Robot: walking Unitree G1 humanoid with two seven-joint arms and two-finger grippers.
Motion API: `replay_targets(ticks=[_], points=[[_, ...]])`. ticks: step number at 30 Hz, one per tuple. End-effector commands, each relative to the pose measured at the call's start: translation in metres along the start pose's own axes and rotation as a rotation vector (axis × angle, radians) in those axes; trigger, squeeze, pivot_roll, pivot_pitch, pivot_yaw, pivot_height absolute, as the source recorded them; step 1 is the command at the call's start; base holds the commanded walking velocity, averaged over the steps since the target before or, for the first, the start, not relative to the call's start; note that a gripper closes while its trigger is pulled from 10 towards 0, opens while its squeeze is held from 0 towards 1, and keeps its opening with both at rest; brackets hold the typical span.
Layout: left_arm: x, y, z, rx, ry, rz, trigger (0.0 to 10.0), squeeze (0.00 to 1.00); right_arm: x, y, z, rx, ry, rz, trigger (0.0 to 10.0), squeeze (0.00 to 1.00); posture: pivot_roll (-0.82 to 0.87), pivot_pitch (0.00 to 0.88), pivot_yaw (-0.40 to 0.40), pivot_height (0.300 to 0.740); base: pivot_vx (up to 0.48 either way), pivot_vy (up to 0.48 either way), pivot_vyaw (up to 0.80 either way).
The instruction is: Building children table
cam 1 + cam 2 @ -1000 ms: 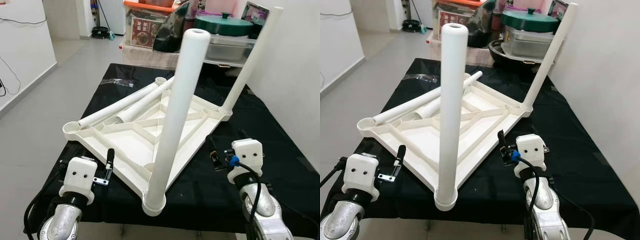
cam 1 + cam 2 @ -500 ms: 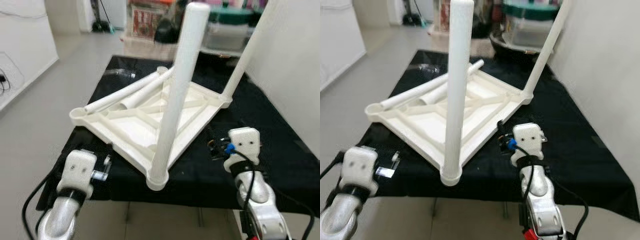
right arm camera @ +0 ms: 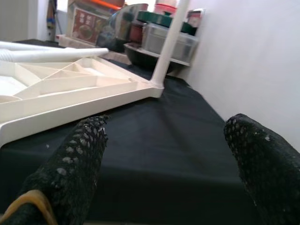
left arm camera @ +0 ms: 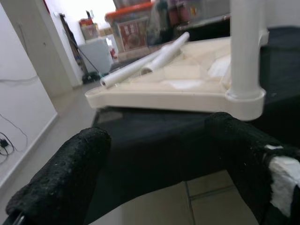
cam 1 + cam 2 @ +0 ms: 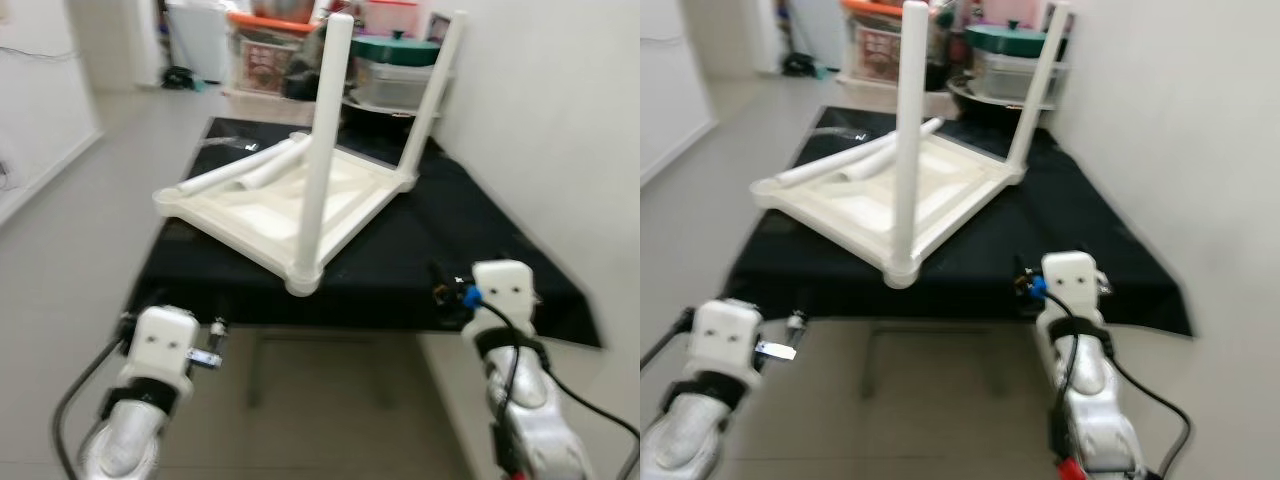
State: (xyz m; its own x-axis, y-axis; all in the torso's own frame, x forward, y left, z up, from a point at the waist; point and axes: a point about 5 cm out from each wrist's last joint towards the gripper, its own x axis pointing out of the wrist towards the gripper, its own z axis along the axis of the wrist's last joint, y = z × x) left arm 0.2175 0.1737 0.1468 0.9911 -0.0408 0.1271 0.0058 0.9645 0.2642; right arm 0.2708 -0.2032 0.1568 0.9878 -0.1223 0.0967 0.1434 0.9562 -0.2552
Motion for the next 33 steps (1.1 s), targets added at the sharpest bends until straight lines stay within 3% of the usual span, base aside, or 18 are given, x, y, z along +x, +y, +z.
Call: replay_targets(ticks=[1,4,22,33], points=[[0.003,0.000,0.000,-0.023,0.006,0.004,10.0,0.00,0.002,-0.005,0.004,-0.004,-0.008,-0.022,10.0,0.00,0.04,0.000,-0.121,0.740,0.000,0.000,0.00],[0.004,-0.002,-0.002,-0.052,0.018,0.004,10.0,0.00,0.003,-0.006,0.003,-0.003,-0.003,-0.024,10.0,0.00,0.04,0.000,-0.122,0.740,0.000,0.160,0.00],[0.009,-0.005,-0.002,-0.054,0.019,-0.005,10.0,0.00,0.005,-0.003,0.001,0.011,0.011,-0.004,10.0,0.00,0.03,0.000,-0.120,0.740,0.000,0.480,0.00],[0.013,-0.002,0.000,-0.063,-0.004,0.029,10.0,0.00,0.006,0.009,0.003,0.060,0.001,0.092,10.0,0.00,0.03,0.000,-0.116,0.740,0.000,0.383,0.00]])
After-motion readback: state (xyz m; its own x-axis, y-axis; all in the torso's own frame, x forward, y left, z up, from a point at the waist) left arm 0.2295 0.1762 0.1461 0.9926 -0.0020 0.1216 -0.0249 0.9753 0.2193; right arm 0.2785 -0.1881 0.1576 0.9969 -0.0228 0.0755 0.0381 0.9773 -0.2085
